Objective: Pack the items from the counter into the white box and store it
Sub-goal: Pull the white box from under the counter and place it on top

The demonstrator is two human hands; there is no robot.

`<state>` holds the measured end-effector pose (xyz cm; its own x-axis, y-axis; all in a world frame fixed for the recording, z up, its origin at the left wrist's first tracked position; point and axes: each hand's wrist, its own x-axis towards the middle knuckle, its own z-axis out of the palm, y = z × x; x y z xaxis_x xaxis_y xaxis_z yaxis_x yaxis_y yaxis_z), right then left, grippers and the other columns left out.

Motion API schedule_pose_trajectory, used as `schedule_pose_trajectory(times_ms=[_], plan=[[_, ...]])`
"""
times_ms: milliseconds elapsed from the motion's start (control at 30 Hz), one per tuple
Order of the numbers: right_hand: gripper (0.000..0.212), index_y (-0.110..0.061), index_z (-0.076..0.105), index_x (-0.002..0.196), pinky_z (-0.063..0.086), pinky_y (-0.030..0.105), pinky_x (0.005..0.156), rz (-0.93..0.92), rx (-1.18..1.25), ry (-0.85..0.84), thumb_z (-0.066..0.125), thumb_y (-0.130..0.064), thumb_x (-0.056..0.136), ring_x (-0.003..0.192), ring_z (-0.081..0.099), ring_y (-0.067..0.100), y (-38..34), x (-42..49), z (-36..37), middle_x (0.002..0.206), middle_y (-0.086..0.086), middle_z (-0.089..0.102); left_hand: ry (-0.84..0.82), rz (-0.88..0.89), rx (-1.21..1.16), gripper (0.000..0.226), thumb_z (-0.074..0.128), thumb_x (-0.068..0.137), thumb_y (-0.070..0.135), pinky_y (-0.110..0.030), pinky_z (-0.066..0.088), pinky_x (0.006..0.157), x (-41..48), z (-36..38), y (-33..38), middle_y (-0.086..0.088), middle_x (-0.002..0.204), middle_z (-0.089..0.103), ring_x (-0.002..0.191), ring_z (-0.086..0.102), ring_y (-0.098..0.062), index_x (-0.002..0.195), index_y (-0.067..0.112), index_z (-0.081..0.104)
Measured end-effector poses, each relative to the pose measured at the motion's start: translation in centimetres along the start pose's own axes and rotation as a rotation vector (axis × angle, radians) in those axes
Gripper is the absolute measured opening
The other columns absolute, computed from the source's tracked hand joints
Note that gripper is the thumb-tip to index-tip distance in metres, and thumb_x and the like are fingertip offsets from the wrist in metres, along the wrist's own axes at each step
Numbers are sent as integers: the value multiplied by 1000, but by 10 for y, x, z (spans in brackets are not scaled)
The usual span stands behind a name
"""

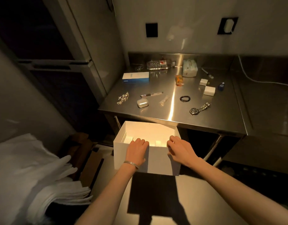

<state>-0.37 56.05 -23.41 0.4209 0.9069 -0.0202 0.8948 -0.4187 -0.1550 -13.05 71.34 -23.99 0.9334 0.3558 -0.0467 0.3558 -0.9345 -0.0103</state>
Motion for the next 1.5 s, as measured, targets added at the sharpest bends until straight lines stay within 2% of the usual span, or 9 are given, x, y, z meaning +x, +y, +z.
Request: schedule_pose_trajectory(times_ms=[200, 433, 533, 667, 833, 967, 1067, 1300, 1500], plan=[[32, -16, 51, 115, 44, 26, 84, -63, -13, -32, 57, -28, 86, 104, 53, 18, -24, -1, -5, 122, 3, 51, 0, -55, 5, 35, 58, 85, 20, -30, 36, 94, -39, -11, -9, -6, 123, 52, 111, 46, -22, 117, 16, 45], [39, -20, 47, 123, 38, 36, 99, -144, -48, 44, 57, -31, 86, 119, 47, 23, -47, 5, -27, 129, 6, 49, 100, -138, -9, 36, 60, 83, 21, -30, 37, 90, -63, -41, -10, -6, 121, 52, 107, 47, -21, 116, 16, 46], [38, -17, 50, 119, 40, 36, 92, -186, -58, 115, 60, -30, 85, 111, 51, 26, -55, 1, -34, 122, 8, 54, 132, -116, 24, 37, 61, 83, 24, -31, 37, 91, -61, -55, -2, -6, 120, 52, 108, 46, -21, 116, 17, 45], [33, -11, 58, 99, 44, 34, 66, -180, -66, 212, 73, -21, 71, 85, 59, 28, -49, -11, -50, 95, 10, 62, 164, -82, 40, 41, 64, 80, 25, -32, 36, 93, -52, -74, 12, -4, 120, 51, 110, 45, -21, 115, 18, 45], [24, -12, 59, 96, 43, 35, 74, -24, 1, 323, 68, -18, 74, 91, 56, 26, -21, -25, -74, 97, 6, 61, 216, -4, -42, 41, 64, 79, 24, -32, 35, 92, -30, -95, 41, -4, 121, 52, 111, 44, -22, 115, 18, 46], [18, -11, 62, 83, 33, 29, 65, 80, 49, 421, 72, -14, 68, 78, 59, 26, 10, -46, -86, 83, 5, 63, 231, 71, -90, 39, 65, 79, 24, -31, 35, 93, -6, -99, 73, -4, 121, 53, 110, 45, -21, 113, 16, 48], [17, -9, 64, 86, 31, 28, 69, 173, 77, 473, 71, -15, 72, 82, 59, 25, 38, -67, -93, 87, 8, 64, 259, 152, -123, 37, 65, 79, 24, -32, 35, 91, 15, -104, 106, -6, 119, 54, 109, 46, -23, 112, 14, 50], [19, -11, 64, 96, 42, 35, 82, 341, 62, 468, 66, -20, 80, 93, 56, 23, 125, -110, -110, 100, 7, 65, 332, 274, -209, 29, 66, 76, 17, -36, 37, 83, 70, -110, 201, -11, 109, 59, 102, 49, -29, 102, 9, 55], [19, -10, 60, 96, 37, 31, 82, 355, 46, 448, 67, -19, 81, 95, 54, 22, 212, -146, -125, 102, 7, 62, 402, 278, -230, 30, 75, 62, 9, -34, 41, 69, 105, -108, 291, -10, 88, 64, 84, 55, -29, 87, 11, 58]])
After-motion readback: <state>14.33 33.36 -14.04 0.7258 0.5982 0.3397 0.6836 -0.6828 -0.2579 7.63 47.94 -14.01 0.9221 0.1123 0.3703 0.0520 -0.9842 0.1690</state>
